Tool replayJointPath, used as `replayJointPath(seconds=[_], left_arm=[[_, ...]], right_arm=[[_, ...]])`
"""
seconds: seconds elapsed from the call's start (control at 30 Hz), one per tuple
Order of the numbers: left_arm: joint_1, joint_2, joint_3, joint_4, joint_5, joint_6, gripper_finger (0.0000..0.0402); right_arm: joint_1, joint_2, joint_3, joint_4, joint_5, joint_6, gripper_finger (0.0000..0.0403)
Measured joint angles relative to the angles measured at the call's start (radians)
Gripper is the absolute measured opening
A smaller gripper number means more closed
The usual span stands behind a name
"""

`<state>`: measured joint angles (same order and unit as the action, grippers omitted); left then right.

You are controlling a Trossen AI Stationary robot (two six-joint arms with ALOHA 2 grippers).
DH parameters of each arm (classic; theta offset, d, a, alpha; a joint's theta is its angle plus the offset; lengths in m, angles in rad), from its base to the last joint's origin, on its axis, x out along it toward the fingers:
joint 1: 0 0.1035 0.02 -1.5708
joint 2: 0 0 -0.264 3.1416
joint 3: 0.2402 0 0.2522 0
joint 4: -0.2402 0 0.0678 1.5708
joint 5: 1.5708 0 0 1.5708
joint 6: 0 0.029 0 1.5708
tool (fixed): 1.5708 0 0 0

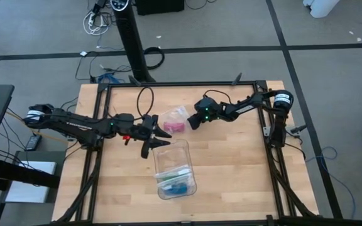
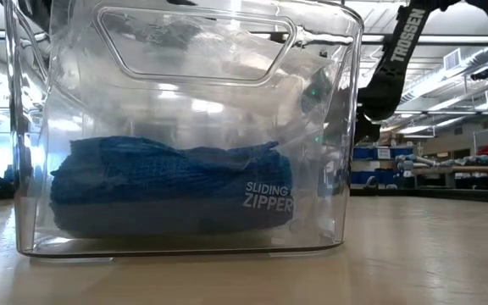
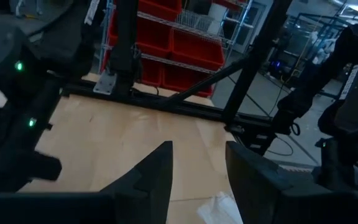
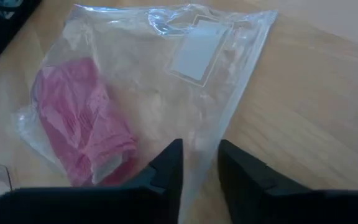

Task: Roll bandage
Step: Put the packed rolled pink bandage into the transparent bin

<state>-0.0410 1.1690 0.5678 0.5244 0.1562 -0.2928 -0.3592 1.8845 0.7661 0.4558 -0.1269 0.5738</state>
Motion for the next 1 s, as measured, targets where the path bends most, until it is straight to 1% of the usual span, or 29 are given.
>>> replayJointPath(seconds=[0.13,0.2,0.33,0.43,0.5,0.6,0.63,0.7,0.83,0.93,1.0], left_arm=[[0.000,0.000,0.000,0.004,0.000,0.000,0.0155],[0.000,-0.002,0.000,0.004,0.002,0.000,0.0155],[0.000,-0.027,0.000,-0.006,0.003,0.000,0.0155],[0.004,-0.062,0.000,-0.051,-0.013,0.000,0.0155],[0.009,-0.088,0.000,-0.094,-0.039,0.002,0.0155],[0.009,-0.134,-0.001,-0.155,-0.088,0.021,0.0155],[0.009,-0.145,0.000,-0.156,-0.107,0.030,0.0155],[0.009,-0.181,0.000,-0.210,-0.145,0.048,0.0155],[0.009,-0.240,0.000,-0.267,-0.211,0.068,0.0155],[0.009,-0.282,0.000,-0.305,-0.255,0.080,0.0155],[0.009,-0.305,0.000,-0.349,-0.292,0.087,0.0154]], right_arm=[[0.008,0.015,0.001,0.035,-0.001,-0.044,0.0026],[0.017,0.000,-0.002,0.027,-0.001,-0.065,0.0009],[0.025,-0.094,-0.001,0.013,-0.003,-0.103,0.0009],[0.041,-0.197,0.001,-0.059,0.011,-0.151,0.0005],[0.058,-0.282,0.024,-0.161,0.032,-0.193,0.0005],[0.097,-0.400,0.091,-0.339,0.107,-0.280,0.0003],[0.111,-0.432,0.119,-0.401,0.129,-0.307,0.0003],[0.142,-0.487,0.177,-0.507,0.169,-0.351,0.0003],[0.214,-0.558,0.300,-0.677,0.235,-0.420,0.0002],[0.275,-0.571,0.386,-0.774,0.272,-0.460,0.0001],[0.313,-0.565,0.446,-0.826,0.273,-0.479,0.0001]])
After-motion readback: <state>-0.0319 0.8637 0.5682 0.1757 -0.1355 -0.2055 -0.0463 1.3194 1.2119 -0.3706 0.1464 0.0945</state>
